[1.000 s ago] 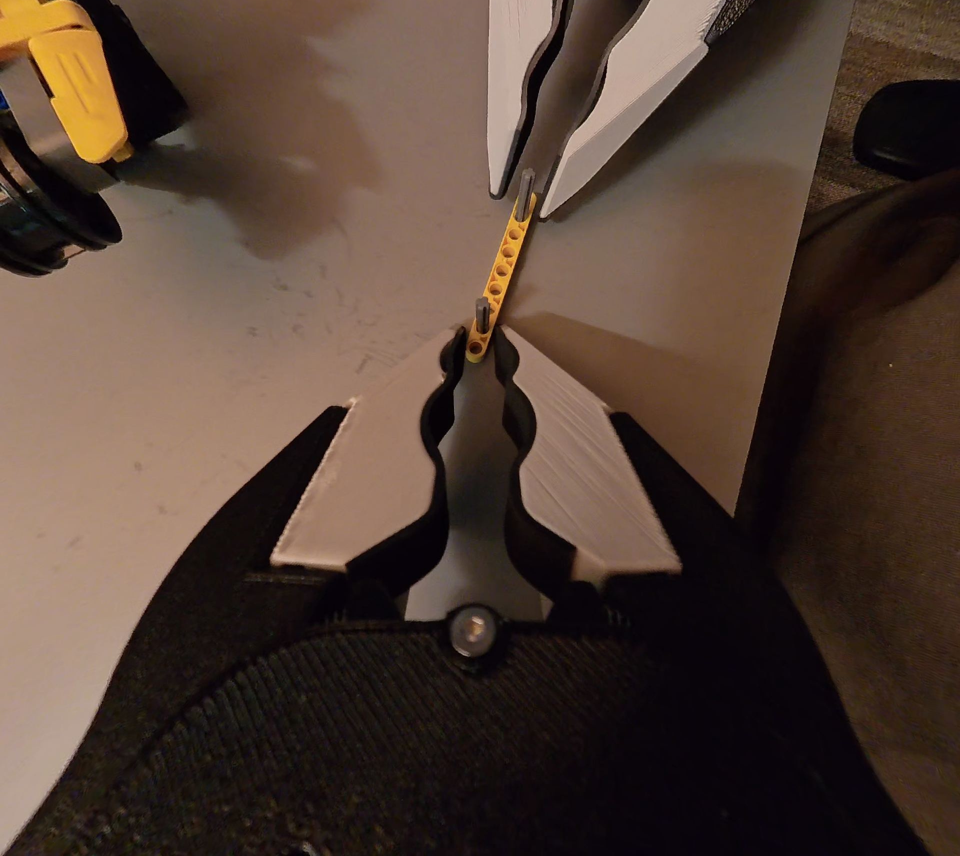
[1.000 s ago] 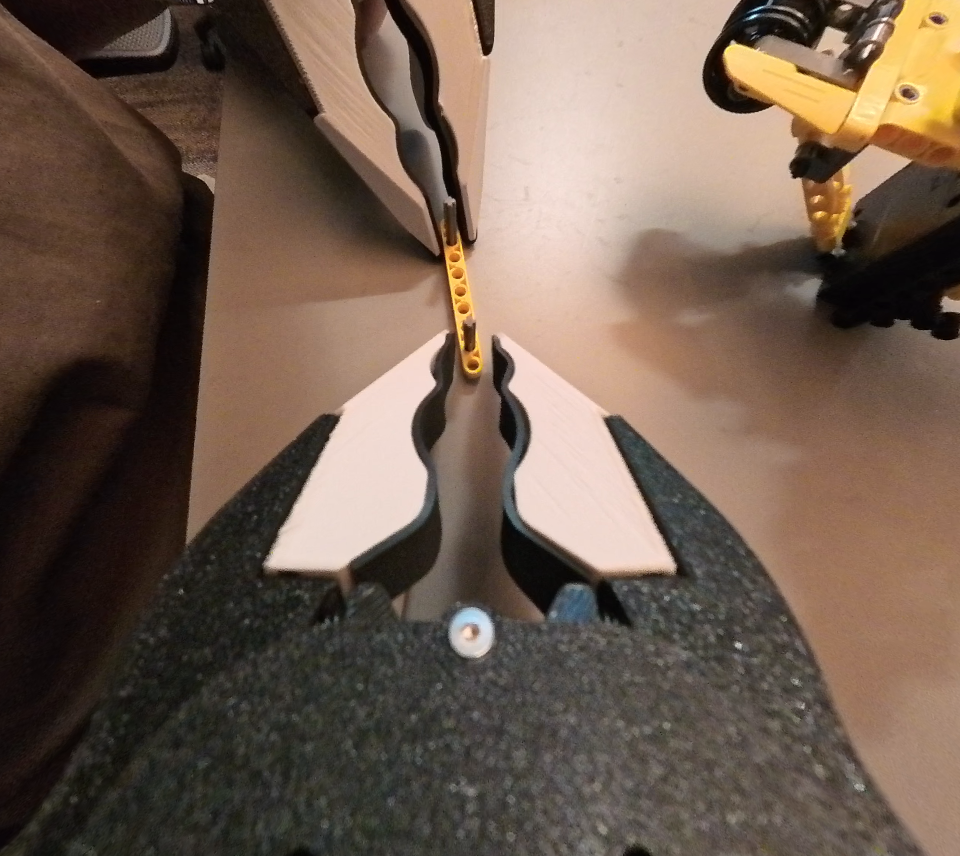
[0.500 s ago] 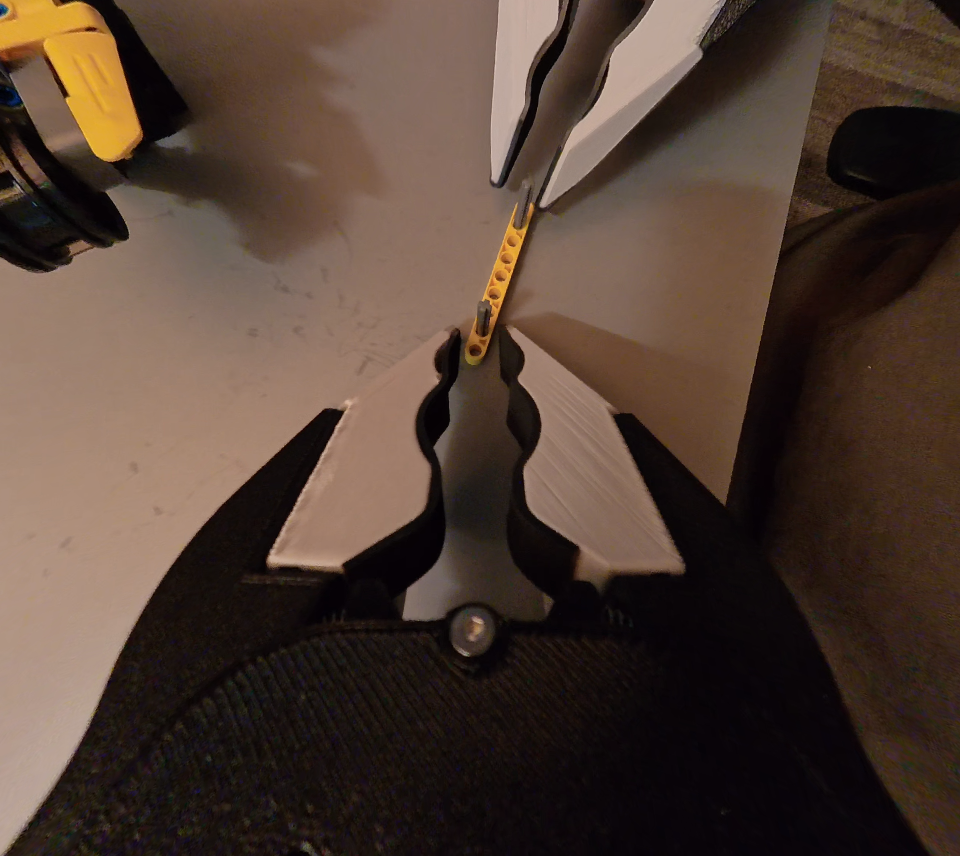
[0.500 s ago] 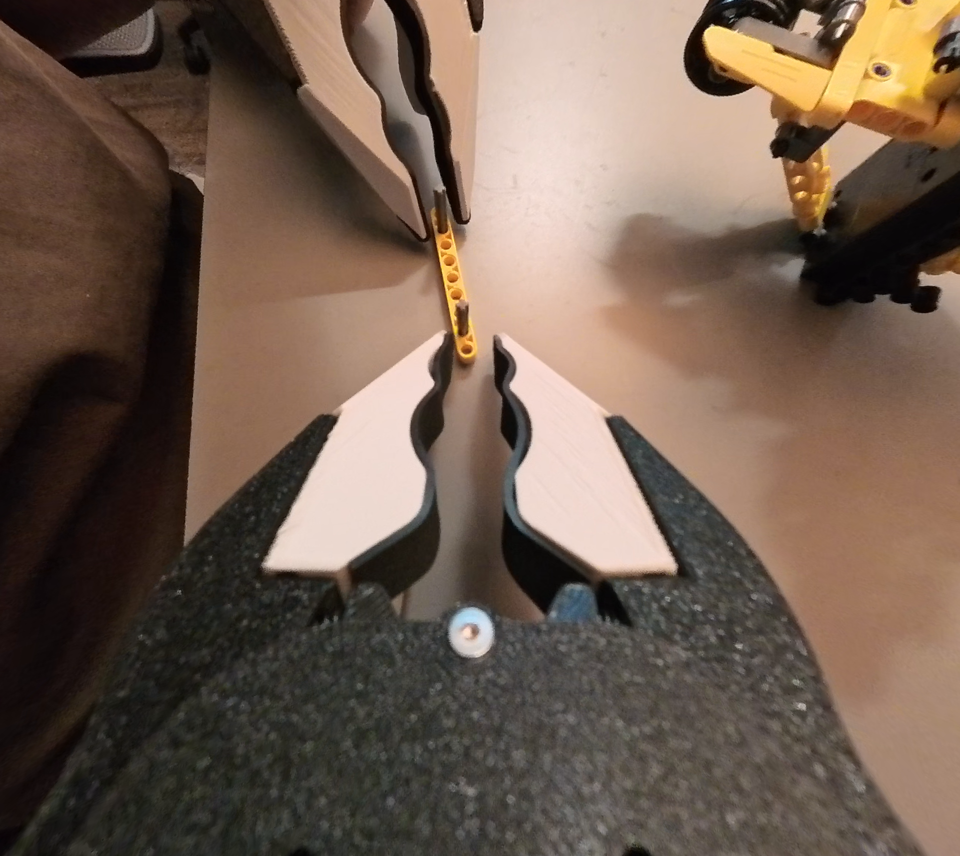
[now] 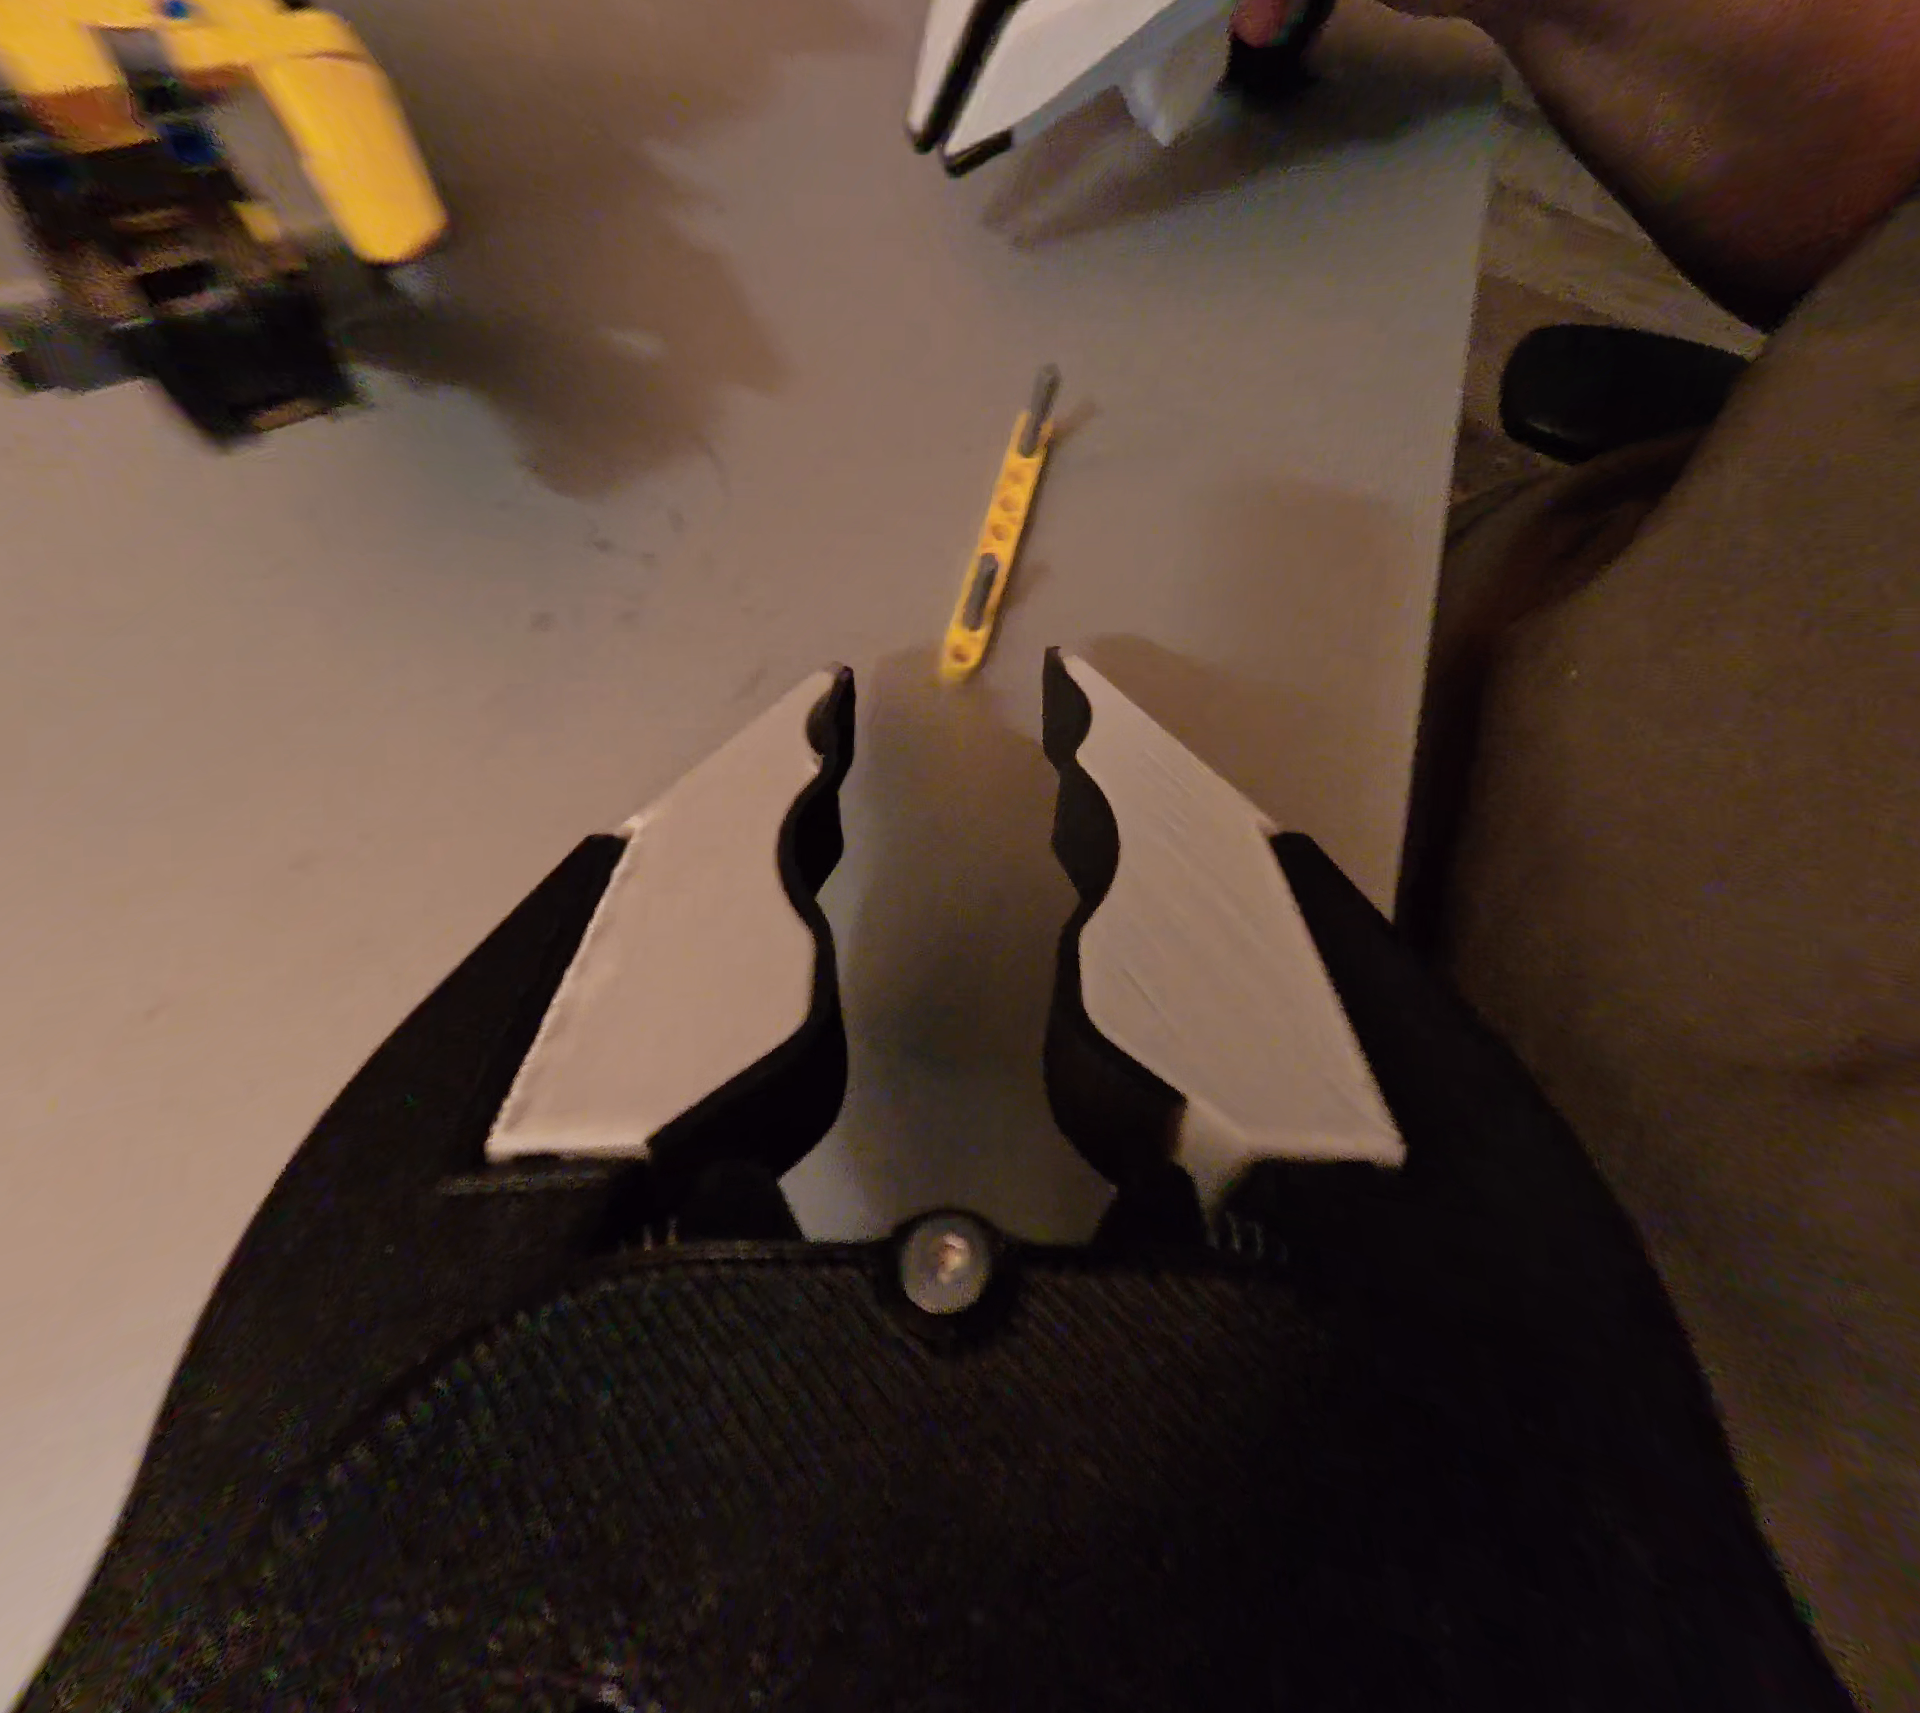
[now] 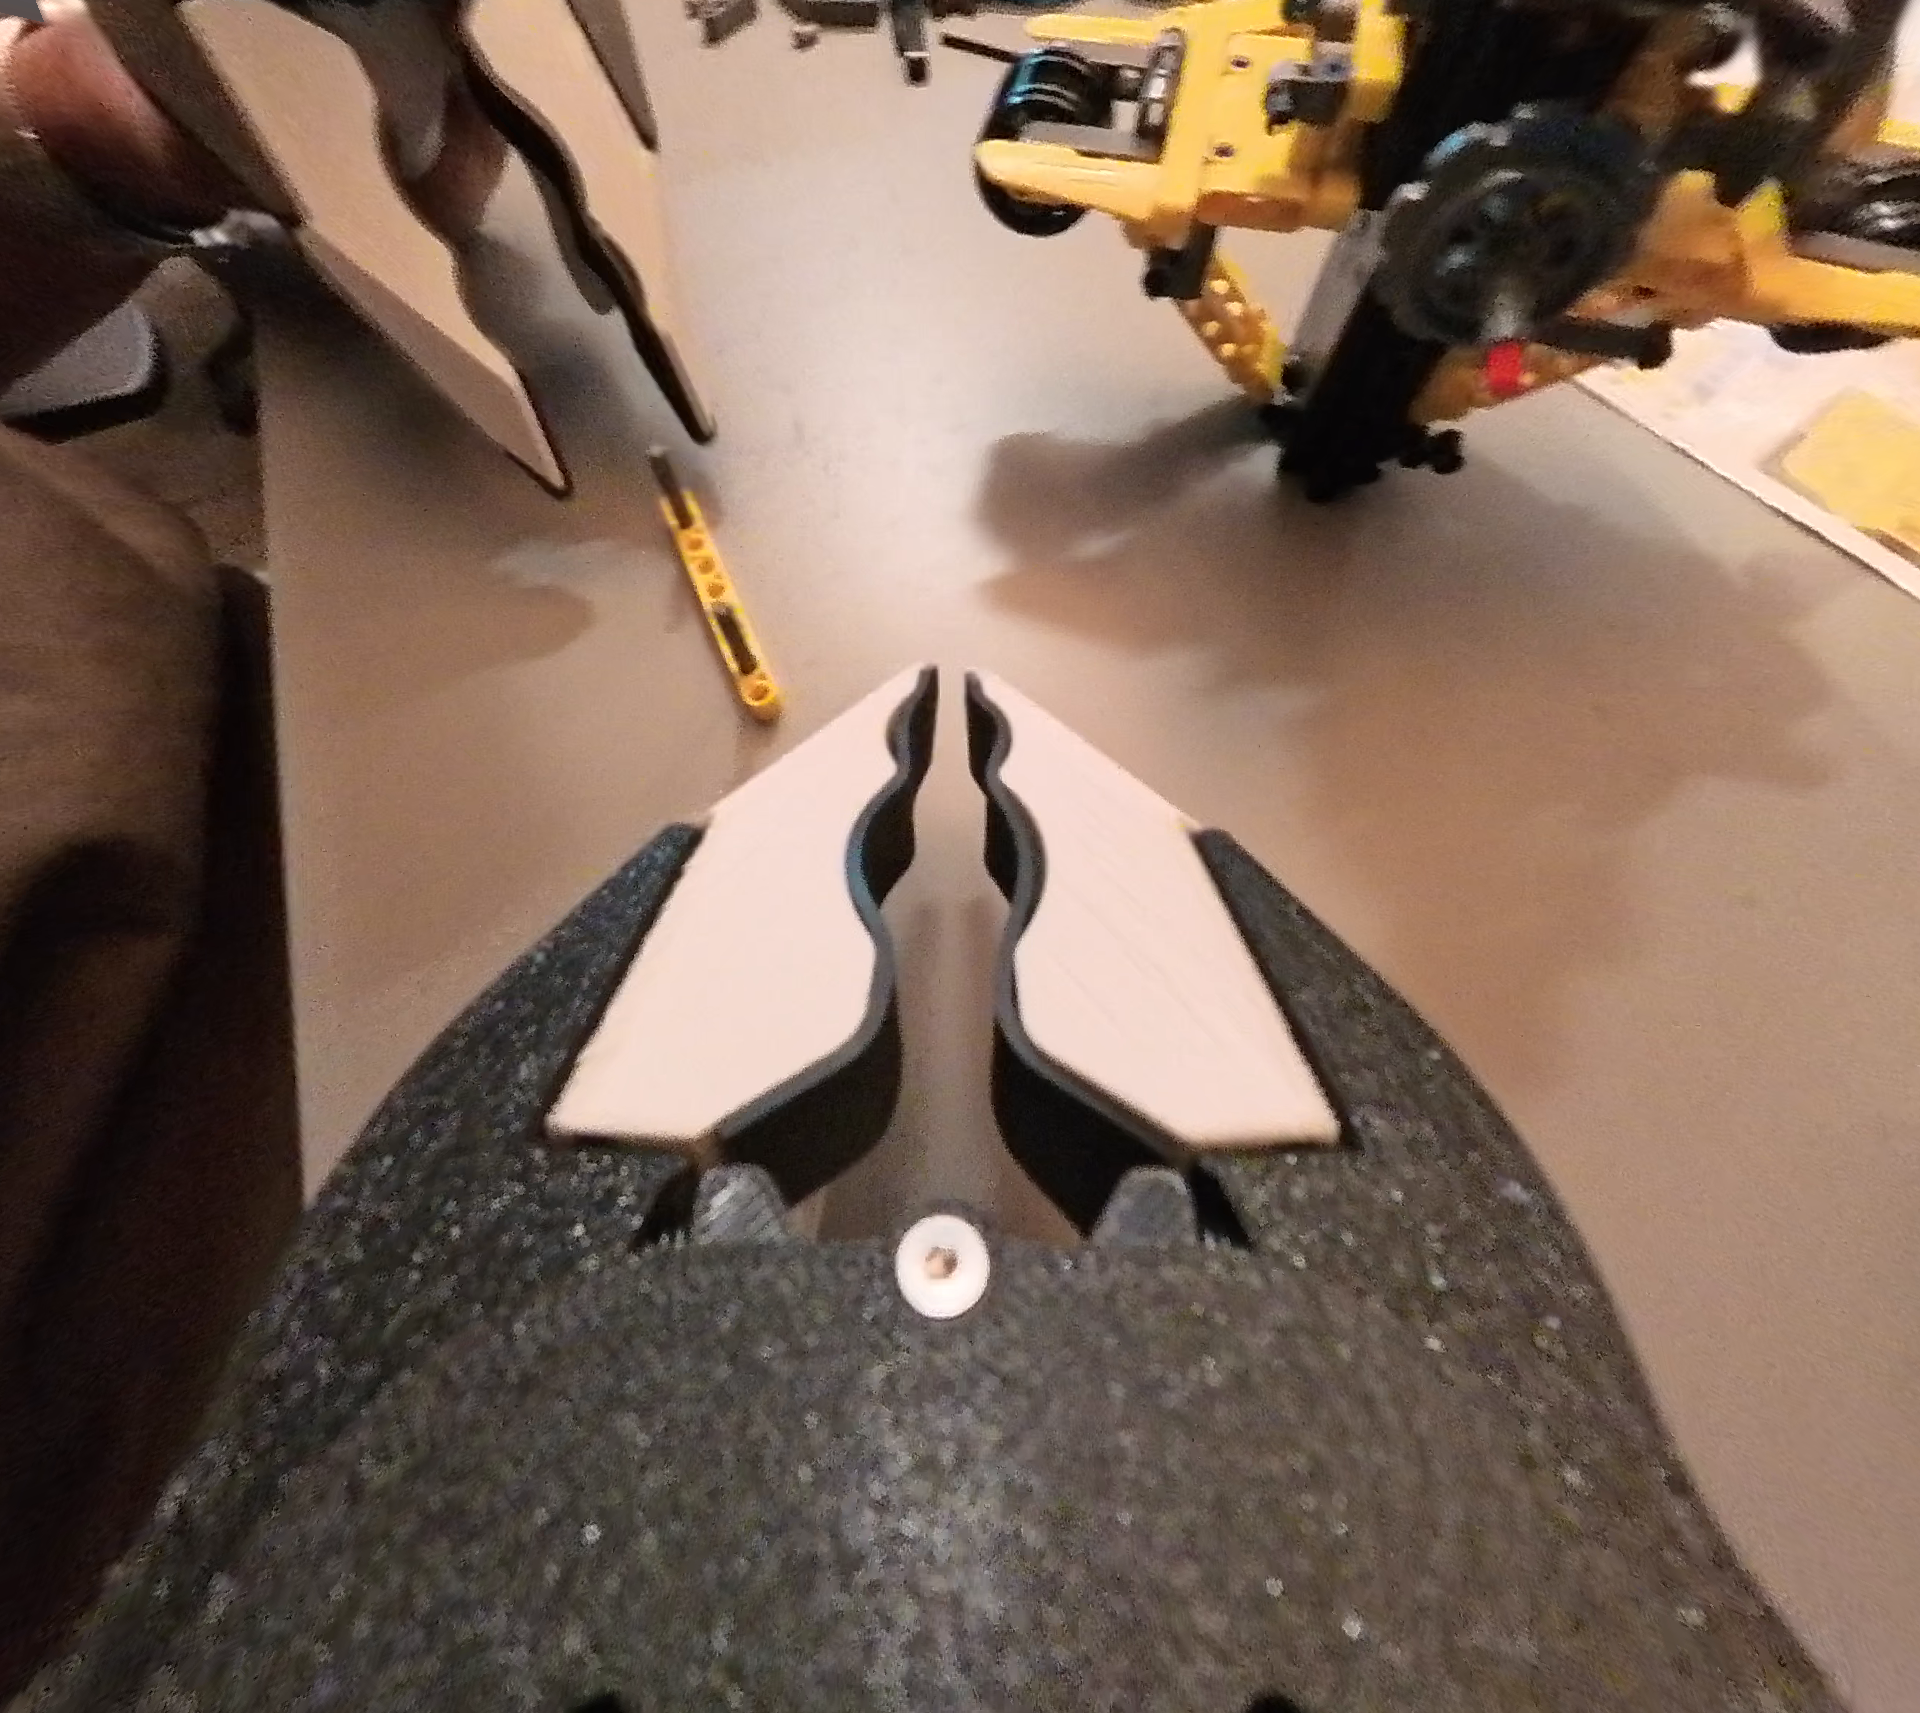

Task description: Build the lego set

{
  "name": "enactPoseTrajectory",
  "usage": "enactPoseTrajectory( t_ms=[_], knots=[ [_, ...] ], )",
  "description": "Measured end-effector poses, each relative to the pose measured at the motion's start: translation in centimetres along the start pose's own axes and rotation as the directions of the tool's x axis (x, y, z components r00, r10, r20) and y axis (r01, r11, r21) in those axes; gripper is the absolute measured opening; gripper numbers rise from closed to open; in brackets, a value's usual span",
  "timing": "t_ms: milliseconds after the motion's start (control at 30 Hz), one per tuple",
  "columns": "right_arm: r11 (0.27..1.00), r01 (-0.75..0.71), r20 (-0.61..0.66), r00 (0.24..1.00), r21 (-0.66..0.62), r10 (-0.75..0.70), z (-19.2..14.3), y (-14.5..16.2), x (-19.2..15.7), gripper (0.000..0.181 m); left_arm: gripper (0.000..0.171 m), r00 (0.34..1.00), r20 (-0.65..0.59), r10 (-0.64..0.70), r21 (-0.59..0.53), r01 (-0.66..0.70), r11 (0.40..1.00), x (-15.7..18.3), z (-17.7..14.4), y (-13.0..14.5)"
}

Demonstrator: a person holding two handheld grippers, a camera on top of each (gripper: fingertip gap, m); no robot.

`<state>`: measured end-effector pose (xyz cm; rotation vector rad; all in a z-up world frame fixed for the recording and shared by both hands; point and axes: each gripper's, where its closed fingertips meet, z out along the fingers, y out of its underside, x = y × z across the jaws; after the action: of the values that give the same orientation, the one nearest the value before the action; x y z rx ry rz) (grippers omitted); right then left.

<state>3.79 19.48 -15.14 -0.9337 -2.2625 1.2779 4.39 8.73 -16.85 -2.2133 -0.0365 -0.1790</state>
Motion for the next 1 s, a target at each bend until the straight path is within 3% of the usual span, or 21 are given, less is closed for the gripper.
enactPoseTrajectory(
  t_ms=[133, 300, 433, 633, 1000],
  knots=[
    [1.000, 0.007, -0.119, 0.993, -0.004, -0.007, 0.1, 0.0, 1.7, 0.004, 0.041, 0.985, 0.151, -0.081, 0.049, 0.075, 0.996, -3.6, -2.0, -0.4],
    [1.000, -0.020, -0.168, 0.986, 0.004, 0.020, 0.1, -0.1, 2.6, 0.004, 0.044, 0.913, 0.378, -0.155, 0.053, 0.145, 0.988, -7.4, -3.2, -0.3],
    [0.998, -0.056, -0.174, 0.983, 0.003, 0.056, 0.1, 0.0, 3.0, 0.004, 0.061, 0.904, 0.379, -0.199, -0.001, 0.215, 0.977, -7.4, -2.9, -0.3],
    [0.994, -0.108, -0.188, 0.976, 0.014, 0.108, 0.5, -0.2, 3.9, 0.003, 0.062, 0.890, 0.432, -0.147, -0.036, 0.180, 0.983, -8.7, -2.8, -0.6],
    [0.971, -0.232, -0.067, 0.970, 0.052, 0.235, 0.5, -0.5, 4.1, 0.002, 0.042, 0.889, 0.405, -0.213, 0.118, 0.180, 0.977, -9.6, -2.5, -0.4]
  ],
)
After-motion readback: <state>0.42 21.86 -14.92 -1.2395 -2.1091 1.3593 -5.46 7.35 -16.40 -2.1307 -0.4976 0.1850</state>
